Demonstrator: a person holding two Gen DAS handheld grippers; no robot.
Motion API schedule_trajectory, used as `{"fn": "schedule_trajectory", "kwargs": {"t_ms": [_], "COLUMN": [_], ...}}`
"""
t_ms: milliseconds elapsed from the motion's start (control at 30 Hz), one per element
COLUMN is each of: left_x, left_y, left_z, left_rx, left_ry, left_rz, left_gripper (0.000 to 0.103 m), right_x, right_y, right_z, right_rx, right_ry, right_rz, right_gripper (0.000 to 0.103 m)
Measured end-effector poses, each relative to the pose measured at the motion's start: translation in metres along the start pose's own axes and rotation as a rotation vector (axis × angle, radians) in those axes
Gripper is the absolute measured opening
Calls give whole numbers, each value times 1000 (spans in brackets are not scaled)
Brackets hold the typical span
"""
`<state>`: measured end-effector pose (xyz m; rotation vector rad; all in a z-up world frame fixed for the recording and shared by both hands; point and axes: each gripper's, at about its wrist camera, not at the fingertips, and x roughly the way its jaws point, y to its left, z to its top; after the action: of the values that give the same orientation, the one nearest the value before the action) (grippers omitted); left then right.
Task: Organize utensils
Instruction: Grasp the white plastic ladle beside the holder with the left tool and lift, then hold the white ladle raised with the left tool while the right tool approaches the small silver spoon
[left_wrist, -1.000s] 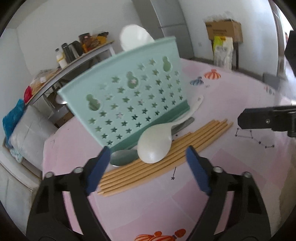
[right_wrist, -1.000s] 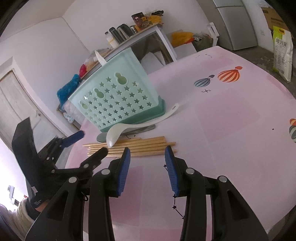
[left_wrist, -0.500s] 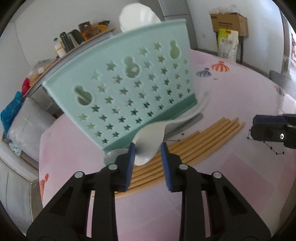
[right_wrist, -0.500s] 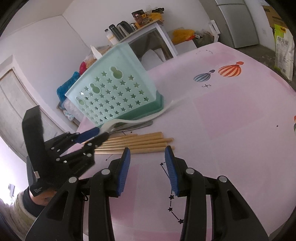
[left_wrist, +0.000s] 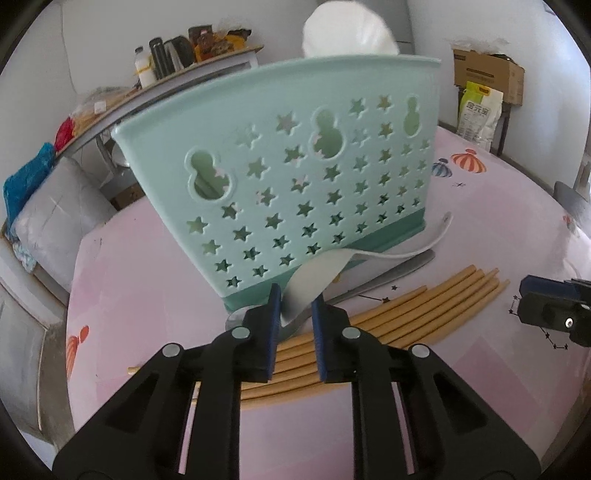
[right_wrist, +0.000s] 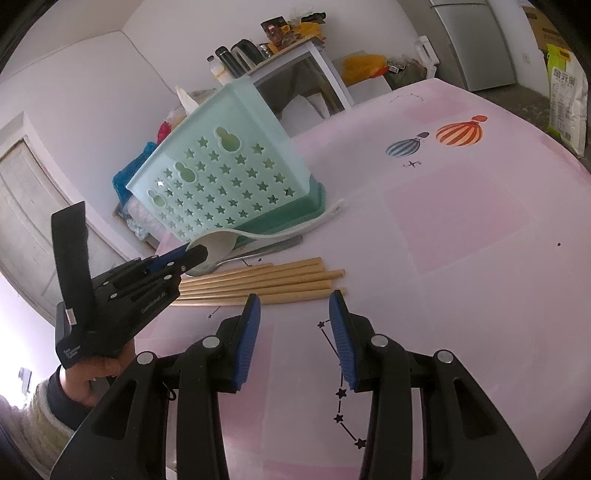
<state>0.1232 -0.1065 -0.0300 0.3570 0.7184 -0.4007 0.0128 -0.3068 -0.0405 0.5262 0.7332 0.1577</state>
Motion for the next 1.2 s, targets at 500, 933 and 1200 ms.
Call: {"fn": "schedule_trajectory", "kwargs": {"t_ms": [500,933,1200], "left_x": [-11,-75,-108], "left_y": [-4,18,70], "left_z": [2,-6,-40], "left_rx": [-16,-141,-290], "left_ry": [-57,-157,-153], "left_rz": [12,-66,-60], "left_gripper": [2,1,1], "right_x": [-1,-11,-3], "right_y": [-3,7,21], "right_z": [-1,-2,15], "right_rx": [10,-3,-31], "right_ry": [-9,-33,-21], "right_rz": [-15,-37,-48], "right_gripper": [38,38,38]}}
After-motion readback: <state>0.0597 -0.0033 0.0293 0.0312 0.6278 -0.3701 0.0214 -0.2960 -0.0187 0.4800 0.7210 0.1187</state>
